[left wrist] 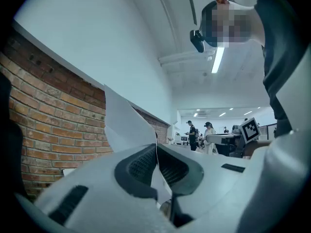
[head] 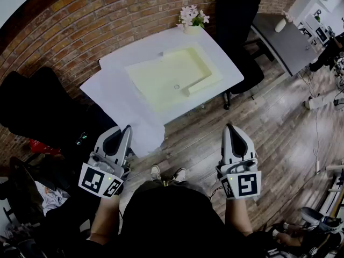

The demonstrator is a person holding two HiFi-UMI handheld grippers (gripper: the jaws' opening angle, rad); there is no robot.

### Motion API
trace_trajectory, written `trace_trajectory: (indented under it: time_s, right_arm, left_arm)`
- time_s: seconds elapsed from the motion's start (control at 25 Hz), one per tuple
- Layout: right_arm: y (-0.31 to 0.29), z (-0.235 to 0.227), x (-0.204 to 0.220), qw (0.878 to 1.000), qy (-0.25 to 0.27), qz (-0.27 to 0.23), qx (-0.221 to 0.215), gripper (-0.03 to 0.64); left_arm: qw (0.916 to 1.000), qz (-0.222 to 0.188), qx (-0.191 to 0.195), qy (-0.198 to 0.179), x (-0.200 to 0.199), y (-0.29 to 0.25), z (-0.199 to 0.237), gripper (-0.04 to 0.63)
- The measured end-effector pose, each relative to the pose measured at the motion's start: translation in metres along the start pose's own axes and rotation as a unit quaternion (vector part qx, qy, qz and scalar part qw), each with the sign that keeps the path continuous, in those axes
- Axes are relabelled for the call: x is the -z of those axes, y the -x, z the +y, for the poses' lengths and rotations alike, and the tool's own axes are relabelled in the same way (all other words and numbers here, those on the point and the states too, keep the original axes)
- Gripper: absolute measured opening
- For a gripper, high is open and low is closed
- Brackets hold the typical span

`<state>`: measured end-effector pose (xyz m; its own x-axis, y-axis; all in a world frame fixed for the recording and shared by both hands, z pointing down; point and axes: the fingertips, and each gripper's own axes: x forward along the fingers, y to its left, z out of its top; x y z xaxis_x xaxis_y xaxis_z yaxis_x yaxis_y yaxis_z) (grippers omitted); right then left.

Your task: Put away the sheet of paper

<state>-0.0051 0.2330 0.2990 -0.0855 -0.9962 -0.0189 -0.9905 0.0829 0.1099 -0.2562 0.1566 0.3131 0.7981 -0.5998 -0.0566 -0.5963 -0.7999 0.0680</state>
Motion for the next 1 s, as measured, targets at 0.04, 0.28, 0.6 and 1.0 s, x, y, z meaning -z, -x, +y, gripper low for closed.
trace_trajectory:
  time_s: [0.04, 0.28, 0.6, 1.0]
  right_arm:
    - [0.001, -0.002, 0.001, 1.0, 0.0, 0.001, 0.0, 0.012]
    - [0.009, -0.02, 0.002, 0.999, -0.034, -0.014, -0.007, 0.013]
    - [0.027, -0.048, 0.02, 0.999, -0.035, 0.001, -0.03, 0.014]
    - [0.028, -0.079, 0.04, 0.998, -0.05, 0.002, -0.021, 0.014]
  left_arm:
    - [1.0, 0.001, -0.001, 0.0, 0.001, -0.001, -0.002, 0.026]
    - [1.0, 0.0, -0.006, 0.001, 0.005, -0.011, -0.015, 0.026]
    - [0.9996, -0.003, -0.027, -0.006, 0.005, -0.024, -0.044, 0.026]
    - [0.9997, 0.005, -0.022, -0.009, 0.017, -0.055, -0.054, 0.026]
